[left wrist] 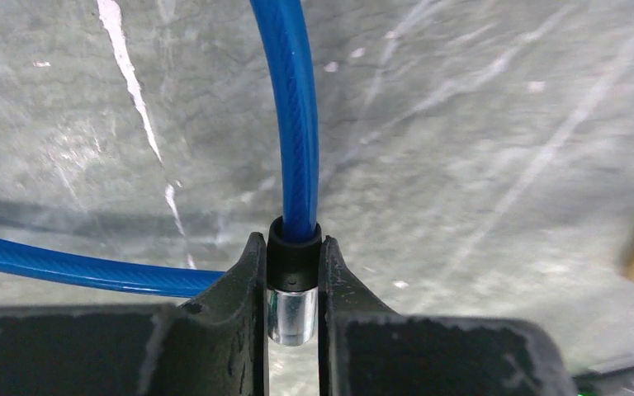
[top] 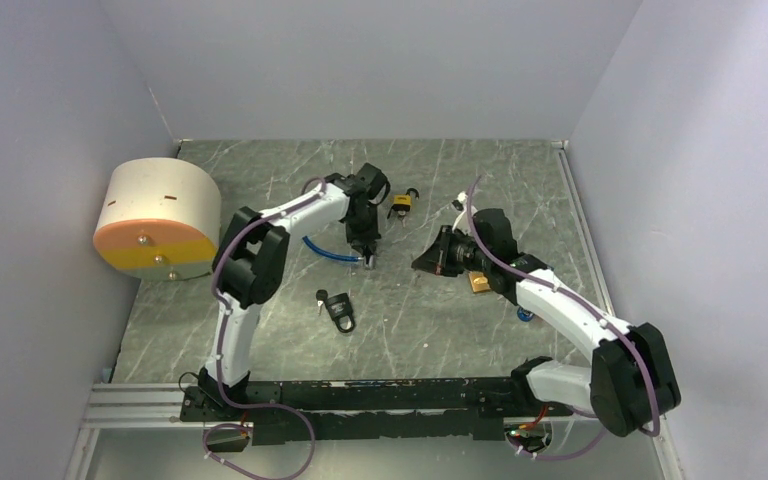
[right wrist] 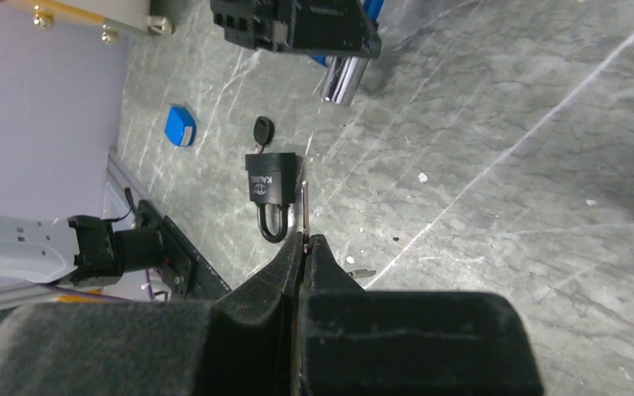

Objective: Unlock with the key
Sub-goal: Pick up the lock from the center of the board, then unlock the lock.

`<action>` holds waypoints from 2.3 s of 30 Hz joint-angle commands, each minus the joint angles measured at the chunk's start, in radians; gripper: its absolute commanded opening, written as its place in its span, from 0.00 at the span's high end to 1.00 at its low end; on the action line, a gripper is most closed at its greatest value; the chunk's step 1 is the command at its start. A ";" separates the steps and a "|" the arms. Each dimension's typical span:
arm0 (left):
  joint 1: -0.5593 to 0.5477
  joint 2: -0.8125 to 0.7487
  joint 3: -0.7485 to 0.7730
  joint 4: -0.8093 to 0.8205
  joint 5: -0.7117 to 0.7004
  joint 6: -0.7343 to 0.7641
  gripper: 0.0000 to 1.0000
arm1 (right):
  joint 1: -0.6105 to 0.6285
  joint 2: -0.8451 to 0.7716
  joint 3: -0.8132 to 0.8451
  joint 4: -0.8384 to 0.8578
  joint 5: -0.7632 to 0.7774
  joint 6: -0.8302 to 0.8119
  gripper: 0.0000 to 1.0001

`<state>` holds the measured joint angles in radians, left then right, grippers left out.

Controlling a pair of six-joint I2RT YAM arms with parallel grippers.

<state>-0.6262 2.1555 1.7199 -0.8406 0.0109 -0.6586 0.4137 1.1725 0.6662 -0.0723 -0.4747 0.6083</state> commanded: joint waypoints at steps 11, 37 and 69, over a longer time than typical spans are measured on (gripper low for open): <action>0.063 -0.275 -0.090 0.255 0.368 -0.350 0.97 | 0.027 0.172 0.128 0.077 -0.150 -0.052 1.00; 0.079 -0.327 -0.206 0.379 0.450 -0.510 0.97 | 0.035 0.210 0.188 0.121 -0.033 0.040 1.00; 0.095 -0.361 -0.240 0.380 0.432 -0.523 0.98 | 0.035 0.167 0.155 0.084 0.044 0.043 1.00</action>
<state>-0.5331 1.8591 1.4811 -0.4667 0.4171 -1.1732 0.4549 1.3518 0.8001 -0.0105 -0.4751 0.6544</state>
